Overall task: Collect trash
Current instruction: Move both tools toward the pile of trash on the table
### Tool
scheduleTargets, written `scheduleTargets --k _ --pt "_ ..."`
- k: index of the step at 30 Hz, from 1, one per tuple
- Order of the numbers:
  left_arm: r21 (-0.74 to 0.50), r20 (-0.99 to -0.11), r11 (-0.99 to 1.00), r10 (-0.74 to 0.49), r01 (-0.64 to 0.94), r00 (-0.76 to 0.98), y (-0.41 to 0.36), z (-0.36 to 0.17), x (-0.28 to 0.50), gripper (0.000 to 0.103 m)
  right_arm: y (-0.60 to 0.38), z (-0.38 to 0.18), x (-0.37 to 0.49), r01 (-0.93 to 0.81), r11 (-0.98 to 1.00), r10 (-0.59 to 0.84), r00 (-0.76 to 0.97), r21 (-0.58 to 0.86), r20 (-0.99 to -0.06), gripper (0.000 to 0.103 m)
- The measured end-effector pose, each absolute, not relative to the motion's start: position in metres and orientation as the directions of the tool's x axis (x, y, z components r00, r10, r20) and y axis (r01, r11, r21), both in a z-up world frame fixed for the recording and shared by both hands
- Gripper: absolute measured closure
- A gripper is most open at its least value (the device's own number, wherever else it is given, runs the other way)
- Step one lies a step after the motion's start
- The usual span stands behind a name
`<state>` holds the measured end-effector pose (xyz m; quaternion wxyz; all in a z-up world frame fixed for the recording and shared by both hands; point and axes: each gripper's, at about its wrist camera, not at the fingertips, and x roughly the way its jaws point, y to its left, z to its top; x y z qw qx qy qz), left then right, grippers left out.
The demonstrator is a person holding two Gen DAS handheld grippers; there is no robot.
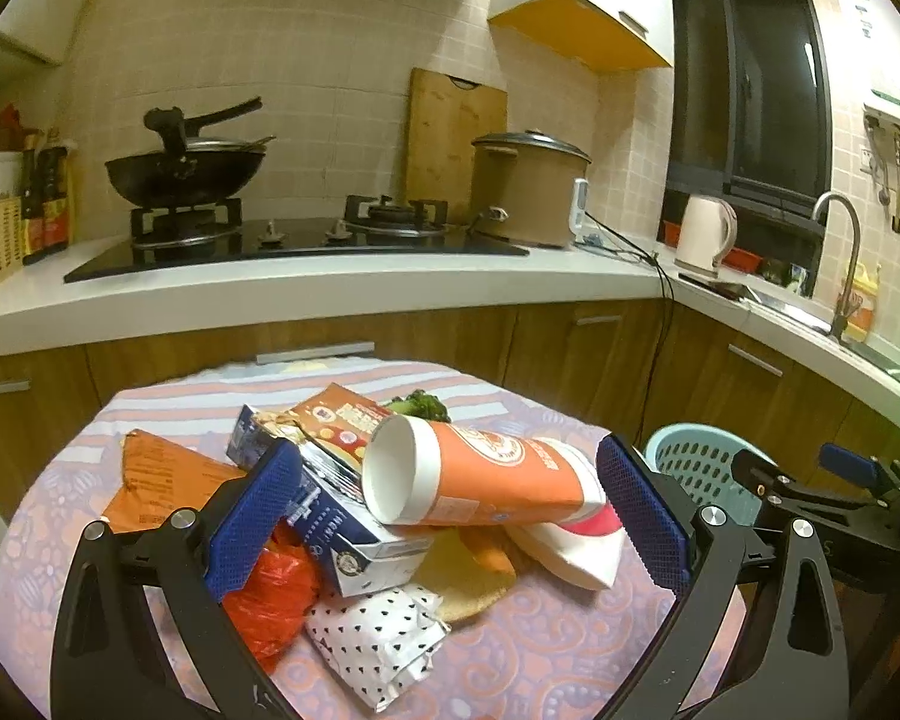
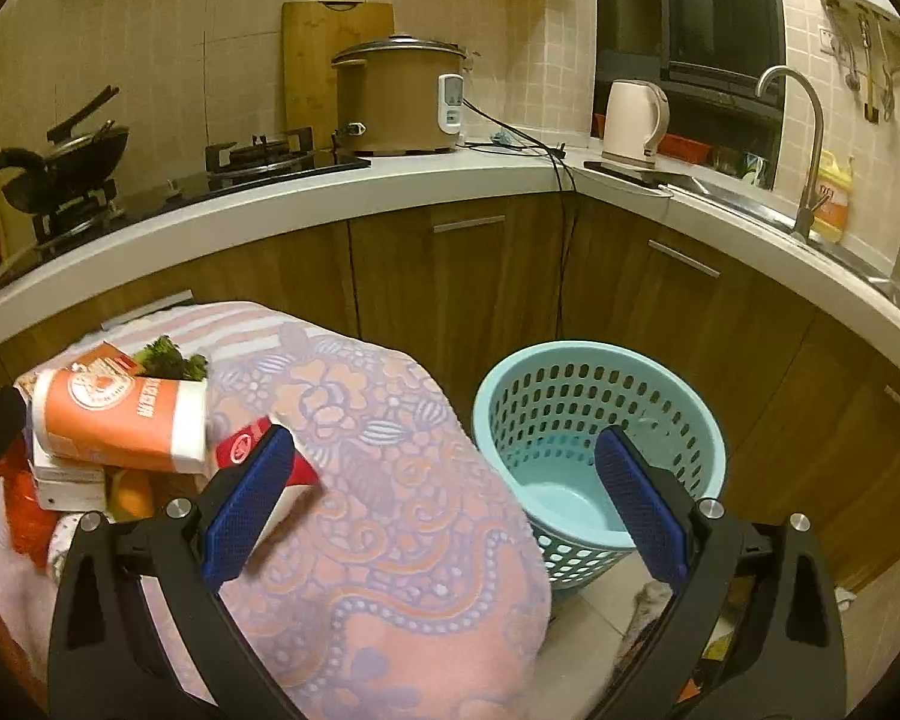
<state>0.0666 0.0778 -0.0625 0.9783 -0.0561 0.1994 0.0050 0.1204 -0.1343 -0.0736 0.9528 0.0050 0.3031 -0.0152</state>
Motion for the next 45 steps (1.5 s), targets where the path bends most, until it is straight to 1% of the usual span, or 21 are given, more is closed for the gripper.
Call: scheduleTargets --k 2,7,13,31,35,36,37,38,39,40,41,43,45 --pt "-0.117 -0.4 0.993 -0.036 -0.013 0.916 0.076 -0.063 0.068 0.008 -0.135 -0.074 0.119 0.029 1.0 -0.028 0.82 -0.006 -0.571 0.008" --pt "-0.109 -0.408 0.994 -0.025 -0.022 0.912 0.076 -0.066 0.071 0.007 -0.135 -0.073 0.116 0.021 1.0 -0.029 0.829 -0.02 -0.558 0.008" --pt "-0.104 -0.412 0.994 -0.021 -0.024 0.911 0.076 -0.067 0.073 0.007 -0.139 -0.073 0.117 0.014 1.0 -0.009 0.822 0.005 -0.57 0.008" --pt "-0.103 -0.407 0.994 -0.017 -0.027 0.913 0.077 -0.067 0.07 0.007 -0.135 -0.073 0.118 0.0 1.0 0.003 0.818 0.005 -0.575 0.008" --pt "-0.092 -0.393 0.994 0.014 -0.054 0.919 0.081 -0.065 0.069 0.007 -0.136 -0.073 0.119 -0.011 1.0 0.022 0.814 0.024 -0.581 0.008" --pt "-0.091 -0.386 0.993 0.031 -0.071 0.922 0.084 -0.063 0.069 0.007 -0.136 -0.072 0.12 -0.019 0.999 0.036 0.812 0.035 -0.583 0.01" --pt "-0.095 -0.382 0.992 0.039 -0.082 0.923 0.087 -0.062 0.069 0.007 -0.135 -0.071 0.12 -0.03 0.999 0.048 0.81 0.039 -0.585 0.017" --pt "-0.104 -0.379 0.99 0.044 -0.09 0.924 0.091 -0.061 0.069 0.007 -0.132 -0.069 0.121 -0.042 0.999 0.055 0.809 0.034 -0.585 0.025" --pt "-0.122 -0.381 0.987 0.049 -0.102 0.923 0.097 -0.059 0.069 0.007 -0.129 -0.068 0.121 -0.054 0.998 0.056 0.811 0.02 -0.582 0.031" --pt "-0.138 -0.386 0.984 0.047 -0.108 0.921 0.103 -0.058 0.069 0.007 -0.125 -0.066 0.121 -0.07 0.998 0.062 0.813 0.008 -0.578 0.044" --pt "-0.163 -0.397 0.981 0.036 -0.109 0.917 0.109 -0.056 0.069 0.007 -0.121 -0.065 0.12 -0.088 0.996 0.073 0.815 0.002 -0.575 0.051" --pt "-0.188 -0.41 0.977 0.013 -0.099 0.912 0.118 -0.053 0.069 0.007 -0.117 -0.065 0.118 -0.106 0.994 0.086 0.817 -0.002 -0.57 0.052" --pt "-0.184 -0.441 0.98 -0.015 -0.074 0.897 0.12 -0.051 0.073 0.007 -0.115 -0.065 0.118 -0.116 0.993 0.098 0.816 0.005 -0.57 0.052"
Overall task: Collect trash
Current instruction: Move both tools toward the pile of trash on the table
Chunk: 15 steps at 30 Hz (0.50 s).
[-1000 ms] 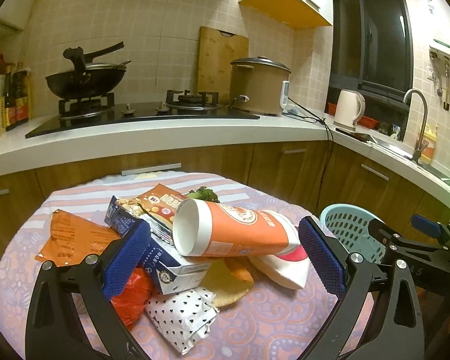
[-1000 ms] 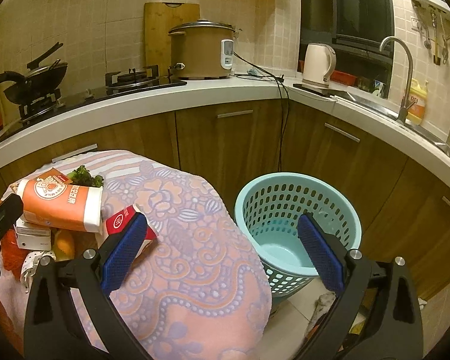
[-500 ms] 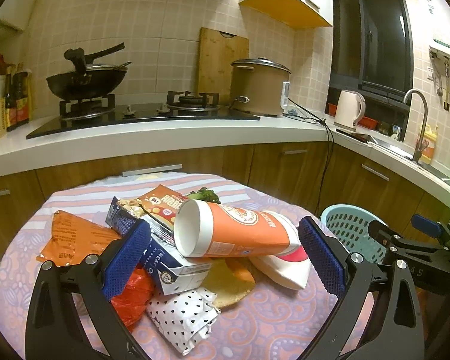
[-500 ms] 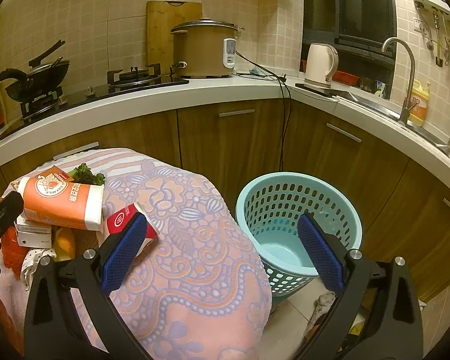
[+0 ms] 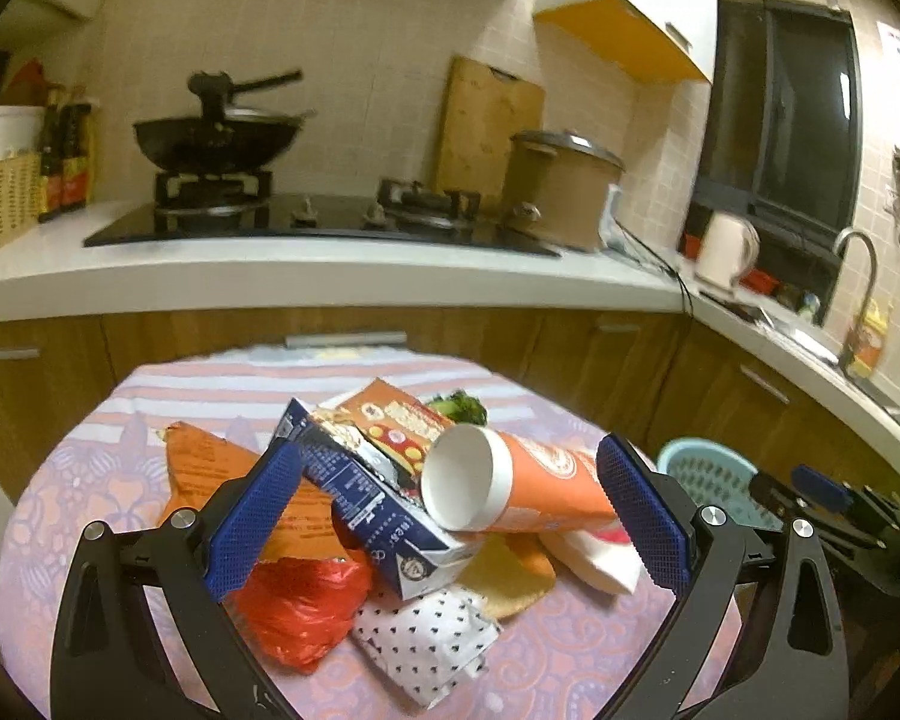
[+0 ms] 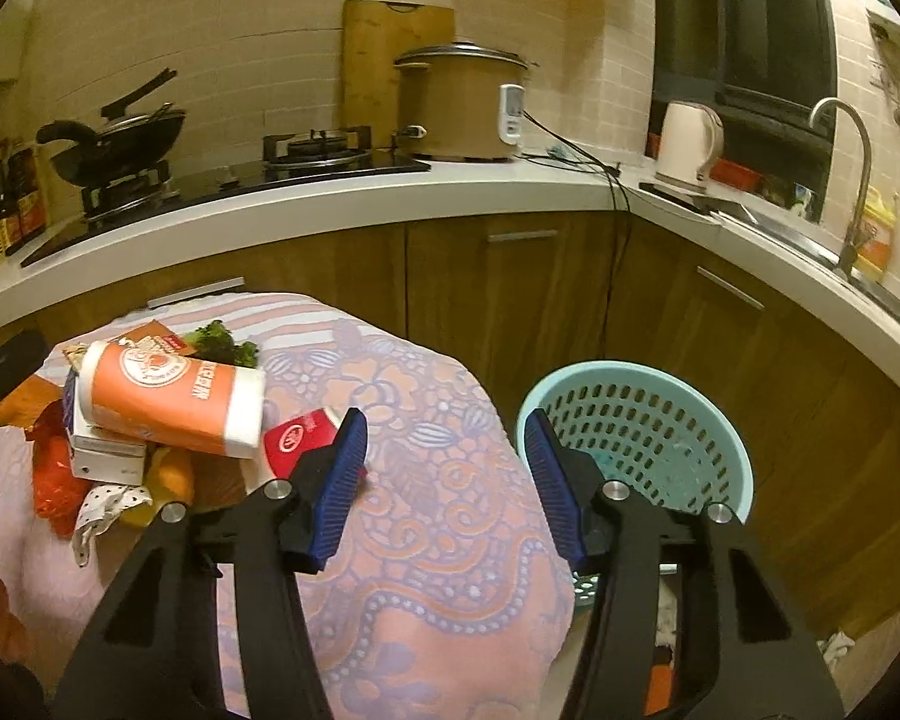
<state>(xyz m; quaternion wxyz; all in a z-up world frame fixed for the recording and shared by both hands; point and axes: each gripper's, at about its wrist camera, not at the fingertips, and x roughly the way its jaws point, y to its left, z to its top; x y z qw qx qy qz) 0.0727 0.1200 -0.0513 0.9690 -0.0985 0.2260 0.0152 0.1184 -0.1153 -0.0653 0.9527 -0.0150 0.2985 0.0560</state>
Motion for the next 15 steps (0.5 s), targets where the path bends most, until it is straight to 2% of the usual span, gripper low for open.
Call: scheduleTargets --k 3,7,11,15 --pt "-0.153 -0.514 0.987 -0.047 -0.037 0.857 0.12 -0.053 0.088 0.008 -0.116 -0.069 0.121 -0.116 0.993 0.104 0.804 0.016 -0.585 0.052" --pt "-0.143 -0.557 0.99 -0.068 -0.016 0.828 0.121 -0.055 0.11 0.009 -0.122 -0.075 0.128 -0.101 0.994 0.102 0.783 0.037 -0.614 0.052" --pt "-0.199 -0.587 0.978 -0.173 0.066 0.791 0.111 -0.063 0.126 0.013 -0.127 -0.078 0.131 -0.091 0.995 0.092 0.773 0.033 -0.628 0.052" --pt "-0.206 -0.611 0.973 -0.212 0.105 0.763 0.095 -0.074 0.131 0.024 -0.129 -0.082 0.132 -0.093 0.995 0.089 0.767 0.027 -0.636 0.052"
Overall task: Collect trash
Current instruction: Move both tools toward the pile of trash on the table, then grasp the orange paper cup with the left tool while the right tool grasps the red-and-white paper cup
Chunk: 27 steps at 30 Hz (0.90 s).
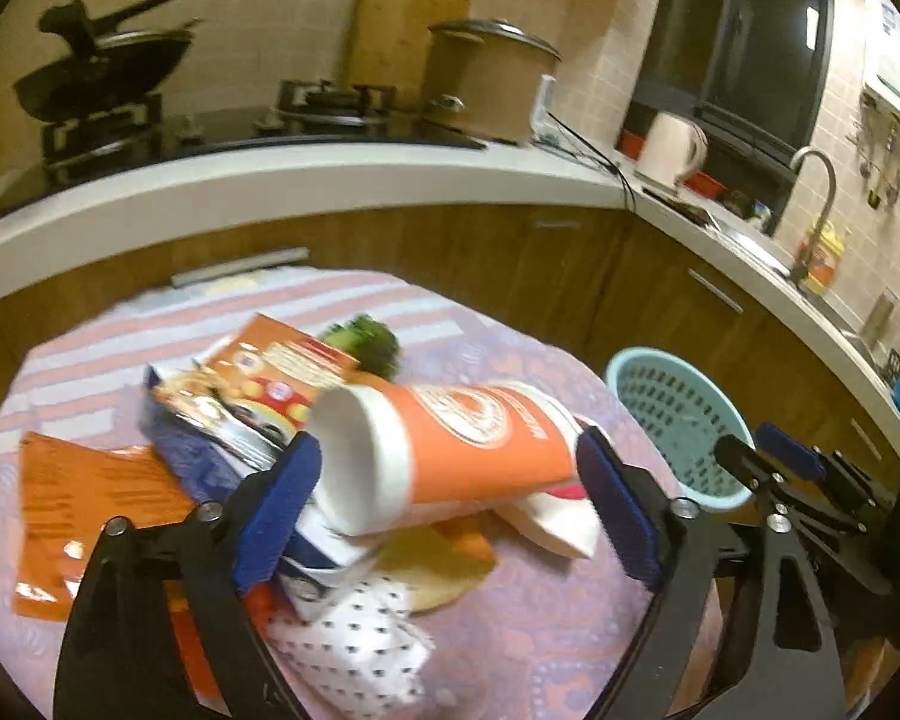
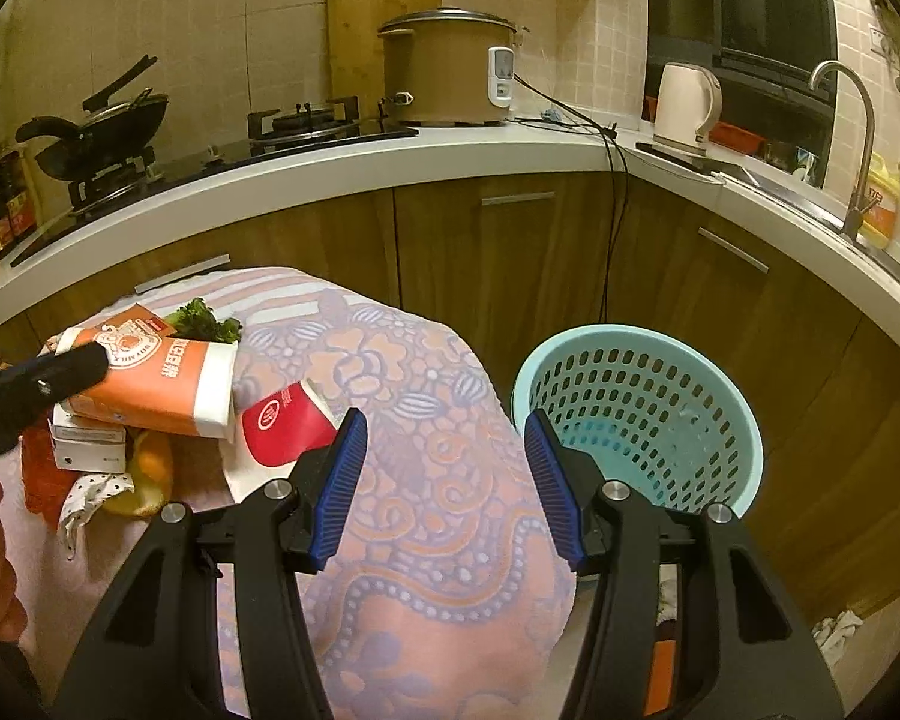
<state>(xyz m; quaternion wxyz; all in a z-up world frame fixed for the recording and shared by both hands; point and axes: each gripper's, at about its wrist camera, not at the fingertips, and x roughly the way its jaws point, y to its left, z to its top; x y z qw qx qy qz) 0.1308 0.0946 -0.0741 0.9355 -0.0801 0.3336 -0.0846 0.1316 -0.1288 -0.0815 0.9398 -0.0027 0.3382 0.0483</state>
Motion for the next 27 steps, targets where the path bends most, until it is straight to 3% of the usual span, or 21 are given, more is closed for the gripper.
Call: scheduleTargets --k 16,22,27 --pt "-0.343 -0.631 0.878 -0.478 0.333 0.611 0.044 -0.096 0.061 0.026 -0.135 -0.091 0.135 -0.086 0.996 0.078 0.749 0.021 -0.658 0.052" --pt "-0.144 -0.594 0.96 -0.276 0.239 0.756 0.051 -0.072 0.061 0.017 -0.132 -0.096 0.134 -0.125 0.991 0.119 0.743 0.039 -0.659 0.052" --pt "-0.1 -0.672 0.977 -0.204 0.186 0.712 0.053 -0.081 0.113 0.016 -0.131 -0.104 0.137 -0.186 0.978 0.201 0.714 0.094 -0.671 0.052"
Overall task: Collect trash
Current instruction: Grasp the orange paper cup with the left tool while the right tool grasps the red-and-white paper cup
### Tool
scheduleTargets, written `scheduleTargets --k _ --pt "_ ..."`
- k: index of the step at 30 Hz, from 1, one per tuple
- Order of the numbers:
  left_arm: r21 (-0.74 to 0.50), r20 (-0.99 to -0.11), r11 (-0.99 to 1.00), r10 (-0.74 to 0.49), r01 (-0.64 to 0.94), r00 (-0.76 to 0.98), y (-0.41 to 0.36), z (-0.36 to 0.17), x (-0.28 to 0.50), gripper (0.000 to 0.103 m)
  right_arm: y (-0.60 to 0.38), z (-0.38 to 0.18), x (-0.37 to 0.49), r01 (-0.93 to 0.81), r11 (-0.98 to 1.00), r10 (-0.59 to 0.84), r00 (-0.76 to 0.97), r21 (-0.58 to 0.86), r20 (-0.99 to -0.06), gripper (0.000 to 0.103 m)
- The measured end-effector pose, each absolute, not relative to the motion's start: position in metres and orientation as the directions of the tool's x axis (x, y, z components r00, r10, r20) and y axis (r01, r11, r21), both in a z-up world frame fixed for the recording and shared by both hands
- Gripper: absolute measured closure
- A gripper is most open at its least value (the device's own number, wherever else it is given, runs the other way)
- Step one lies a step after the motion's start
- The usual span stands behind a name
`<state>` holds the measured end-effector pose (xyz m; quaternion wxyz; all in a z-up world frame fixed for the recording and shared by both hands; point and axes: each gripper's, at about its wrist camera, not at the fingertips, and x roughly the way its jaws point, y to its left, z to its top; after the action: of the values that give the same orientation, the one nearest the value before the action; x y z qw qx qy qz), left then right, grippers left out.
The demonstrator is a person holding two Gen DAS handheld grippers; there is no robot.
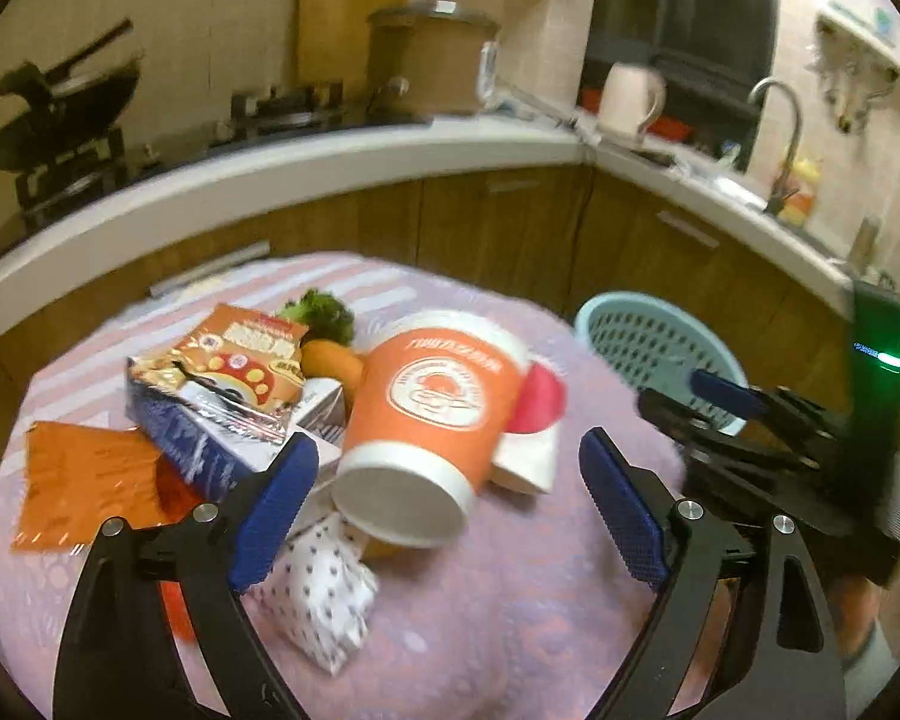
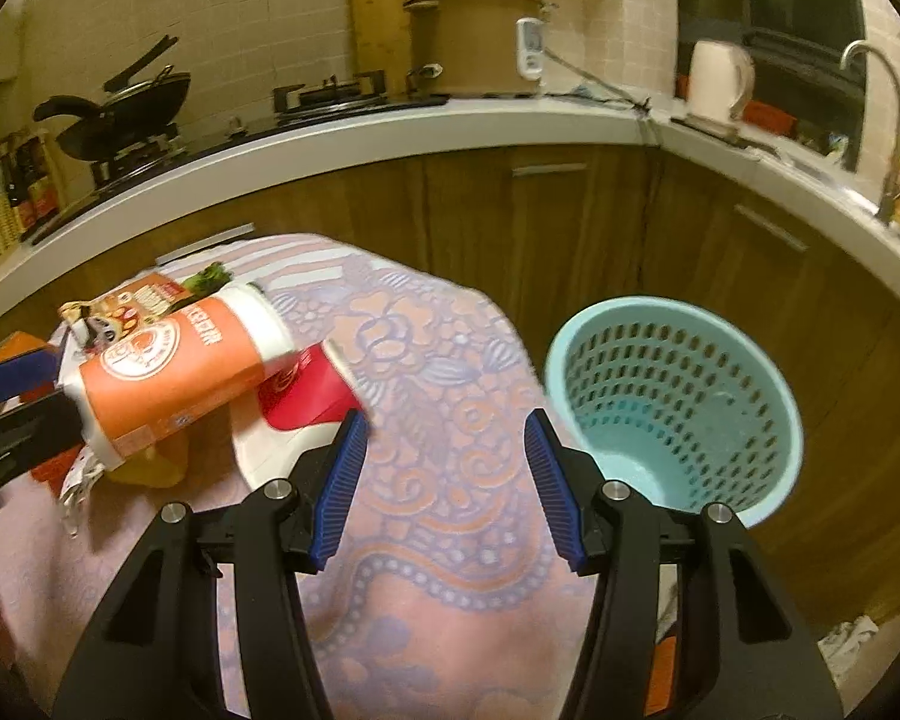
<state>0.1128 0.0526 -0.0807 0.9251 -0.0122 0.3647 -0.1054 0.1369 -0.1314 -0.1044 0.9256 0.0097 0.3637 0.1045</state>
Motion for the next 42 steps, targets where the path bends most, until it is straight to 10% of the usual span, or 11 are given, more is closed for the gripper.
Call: scheduleTargets --k 12,22,28,30,42 --pt "-0.148 -0.73 0.978 -0.21 0.149 0.65 0.065 -0.104 0.138 0.037 -0.123 -0.118 0.159 -0.293 0.924 0.377 0.593 0.245 -0.712 0.043" --pt "-0.267 -0.626 0.96 -0.242 0.088 0.741 0.094 -0.075 0.119 0.037 -0.072 -0.121 0.169 -0.428 0.898 0.356 0.575 0.1 -0.736 0.009" --pt "-0.277 -0.611 0.958 -0.237 0.076 0.756 0.094 -0.067 0.116 0.037 -0.045 -0.143 0.189 -0.454 0.891 0.291 0.538 0.019 -0.791 0.009" --pt "-0.274 -0.612 0.959 -0.236 0.077 0.755 0.093 -0.067 0.117 0.037 -0.044 -0.146 0.19 -0.45 0.893 0.275 0.532 0.008 -0.801 0.028" --pt "-0.27 -0.586 0.956 -0.257 0.114 0.768 0.069 -0.056 0.129 0.037 -0.095 -0.107 0.185 -0.369 0.929 0.269 0.63 0.024 -0.728 0.029"
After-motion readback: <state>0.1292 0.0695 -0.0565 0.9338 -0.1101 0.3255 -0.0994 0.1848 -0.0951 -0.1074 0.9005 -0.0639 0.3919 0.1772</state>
